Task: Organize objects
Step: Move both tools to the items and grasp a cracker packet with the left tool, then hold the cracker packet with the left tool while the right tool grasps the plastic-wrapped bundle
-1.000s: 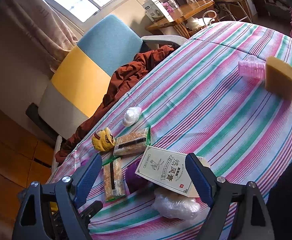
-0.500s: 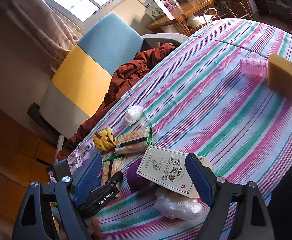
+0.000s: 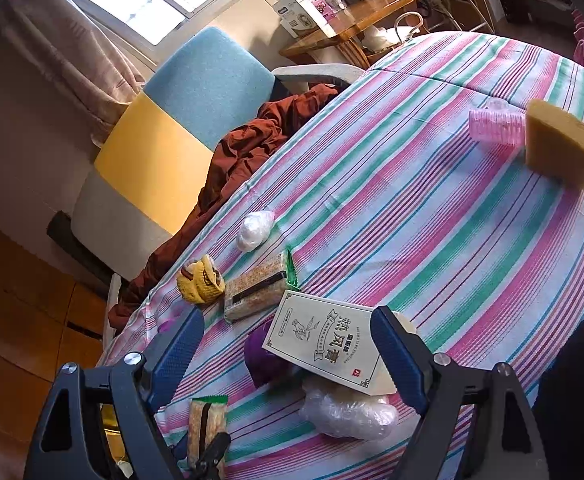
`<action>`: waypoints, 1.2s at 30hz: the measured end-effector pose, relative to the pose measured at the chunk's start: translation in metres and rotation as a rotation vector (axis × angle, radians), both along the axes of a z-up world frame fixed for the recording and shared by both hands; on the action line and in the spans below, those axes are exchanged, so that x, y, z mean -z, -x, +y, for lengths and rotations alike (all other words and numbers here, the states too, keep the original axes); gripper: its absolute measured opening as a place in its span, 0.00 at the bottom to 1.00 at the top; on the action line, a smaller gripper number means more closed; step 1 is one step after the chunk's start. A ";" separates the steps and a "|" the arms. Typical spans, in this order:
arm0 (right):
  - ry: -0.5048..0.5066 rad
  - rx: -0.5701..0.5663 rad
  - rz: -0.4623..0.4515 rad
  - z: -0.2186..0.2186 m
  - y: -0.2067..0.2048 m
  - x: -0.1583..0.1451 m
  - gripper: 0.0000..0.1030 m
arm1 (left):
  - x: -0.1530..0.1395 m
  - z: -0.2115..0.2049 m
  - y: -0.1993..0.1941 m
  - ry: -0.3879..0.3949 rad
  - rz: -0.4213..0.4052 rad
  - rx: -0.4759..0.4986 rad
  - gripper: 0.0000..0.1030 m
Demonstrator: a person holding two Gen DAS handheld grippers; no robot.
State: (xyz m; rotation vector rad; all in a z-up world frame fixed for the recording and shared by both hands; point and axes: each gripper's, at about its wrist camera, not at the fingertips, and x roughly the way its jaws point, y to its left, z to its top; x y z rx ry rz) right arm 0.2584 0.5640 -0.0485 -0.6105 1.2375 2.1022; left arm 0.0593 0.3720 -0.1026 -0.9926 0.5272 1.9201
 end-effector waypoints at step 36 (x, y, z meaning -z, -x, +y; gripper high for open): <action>0.099 -0.030 -0.473 -0.036 0.040 0.041 0.84 | 0.007 -0.028 -0.009 -0.121 0.026 0.076 0.43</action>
